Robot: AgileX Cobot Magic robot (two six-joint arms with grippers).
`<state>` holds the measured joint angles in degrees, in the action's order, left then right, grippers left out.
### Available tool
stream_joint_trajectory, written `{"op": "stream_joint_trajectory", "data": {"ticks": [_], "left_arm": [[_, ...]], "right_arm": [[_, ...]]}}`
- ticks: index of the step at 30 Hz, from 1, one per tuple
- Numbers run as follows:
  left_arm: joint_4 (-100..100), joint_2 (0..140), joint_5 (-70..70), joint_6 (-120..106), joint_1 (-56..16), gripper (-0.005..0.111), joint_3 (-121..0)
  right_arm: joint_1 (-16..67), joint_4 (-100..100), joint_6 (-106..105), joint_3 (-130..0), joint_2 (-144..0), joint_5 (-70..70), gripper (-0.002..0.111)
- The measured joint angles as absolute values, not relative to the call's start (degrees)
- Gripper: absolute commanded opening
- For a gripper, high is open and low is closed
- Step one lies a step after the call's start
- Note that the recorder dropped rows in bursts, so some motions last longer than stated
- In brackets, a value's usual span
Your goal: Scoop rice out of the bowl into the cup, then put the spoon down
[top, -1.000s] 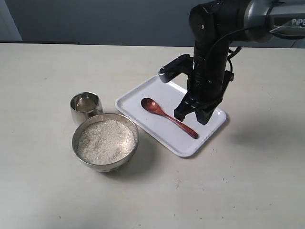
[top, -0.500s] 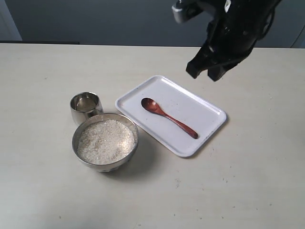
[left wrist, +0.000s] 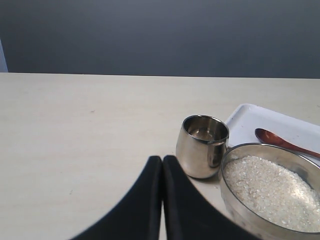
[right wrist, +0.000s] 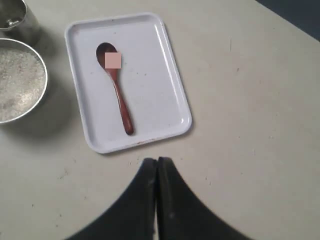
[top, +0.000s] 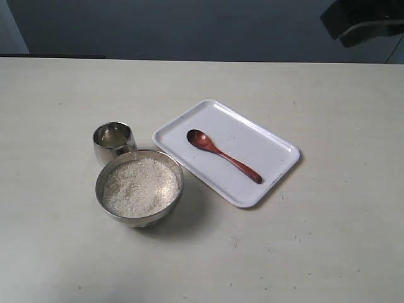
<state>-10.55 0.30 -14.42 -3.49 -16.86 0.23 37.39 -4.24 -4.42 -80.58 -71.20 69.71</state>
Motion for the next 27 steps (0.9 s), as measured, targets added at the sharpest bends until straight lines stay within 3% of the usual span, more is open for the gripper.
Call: {"op": "stream_joint_trajectory", "data": {"ticks": [8,21,27], "left_arm": [[-10.55,0.3,-14.42,-3.49,-16.86,0.0,0.23],[-10.55,0.3,-14.42,-3.49,-16.86,0.0,0.23],[-10.55,0.3,-14.42,-3.49,-16.86,0.0,0.23]], "right_arm": [[37.39,-6.69,-1.04,-71.23,-59.58,70.06,0.0],[37.39,-11.58,13.06,-70.34,-53.11,69.56,0.0],[33.83,-18.78,14.82,-62.74,-50.04,51.98,0.0]]}}
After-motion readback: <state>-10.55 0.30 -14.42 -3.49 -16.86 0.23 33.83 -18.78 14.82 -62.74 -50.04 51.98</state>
